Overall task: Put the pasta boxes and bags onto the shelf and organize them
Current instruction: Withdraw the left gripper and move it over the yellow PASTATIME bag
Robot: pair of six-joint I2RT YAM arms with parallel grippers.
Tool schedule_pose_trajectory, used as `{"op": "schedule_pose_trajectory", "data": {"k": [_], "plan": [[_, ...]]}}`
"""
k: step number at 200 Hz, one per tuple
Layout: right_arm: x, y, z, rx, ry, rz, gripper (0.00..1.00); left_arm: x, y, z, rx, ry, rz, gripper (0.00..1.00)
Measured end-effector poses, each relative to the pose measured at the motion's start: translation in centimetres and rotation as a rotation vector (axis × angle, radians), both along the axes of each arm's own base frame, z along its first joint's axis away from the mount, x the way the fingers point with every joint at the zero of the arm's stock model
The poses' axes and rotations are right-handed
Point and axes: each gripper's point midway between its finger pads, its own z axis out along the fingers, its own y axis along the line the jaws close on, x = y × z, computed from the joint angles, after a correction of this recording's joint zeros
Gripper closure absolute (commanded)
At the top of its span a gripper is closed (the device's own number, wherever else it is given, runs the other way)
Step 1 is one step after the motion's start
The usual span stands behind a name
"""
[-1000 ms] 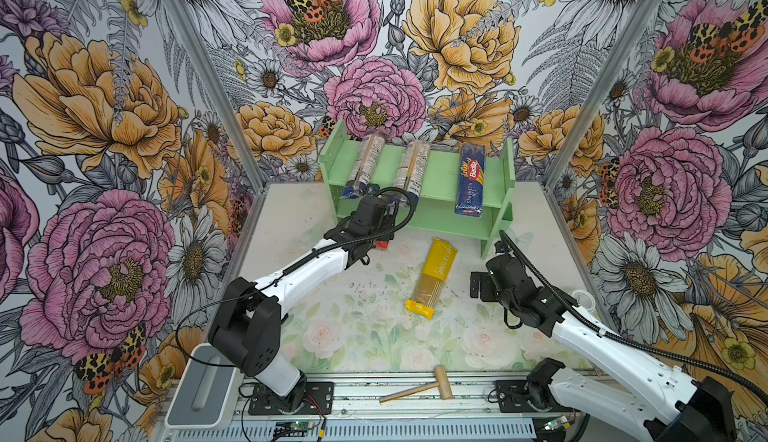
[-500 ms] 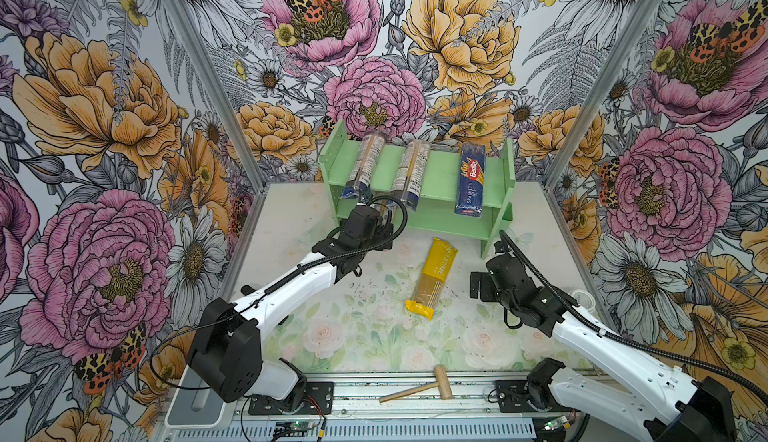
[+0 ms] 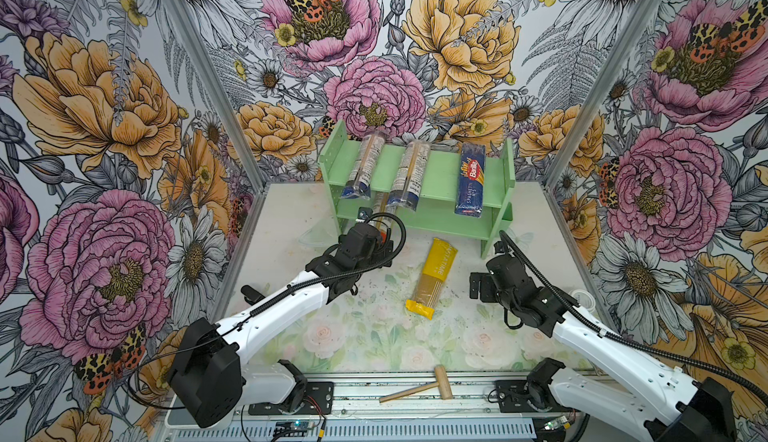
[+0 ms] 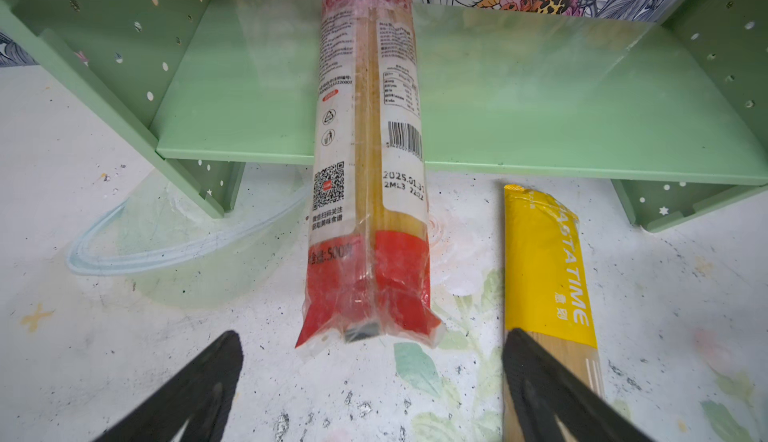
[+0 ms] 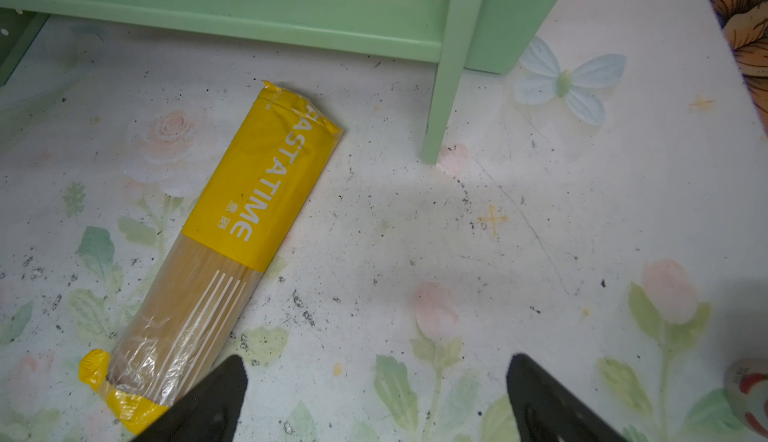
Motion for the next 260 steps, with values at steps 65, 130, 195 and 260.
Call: {"op": "schedule_pose_trajectory", "data": {"k": [65,130,195,260], "plan": [[0.0,0.1,0.0,0.005,0.003,0.004,0.01,-3.4,-1.0,-1.3,0.006,0.012,-0.057,0.01],[-0.1,0.1,0.0,0.007,0.004,0.005,0.01,-6.3,-2.7,-2.8,-0.006,0.004,-0.125,0.01],[-0.1,0.1,0.5,0.018,-0.013,0.005,0.0,-8.6,-5.8,-4.6,-0.029,-0.032,-0.198,0.01],[-0.2,0.0,0.5,0.017,-0.011,0.006,0.0,-10.3,-9.1,-7.0,-0.009,-0.08,-0.251,0.01]]}}
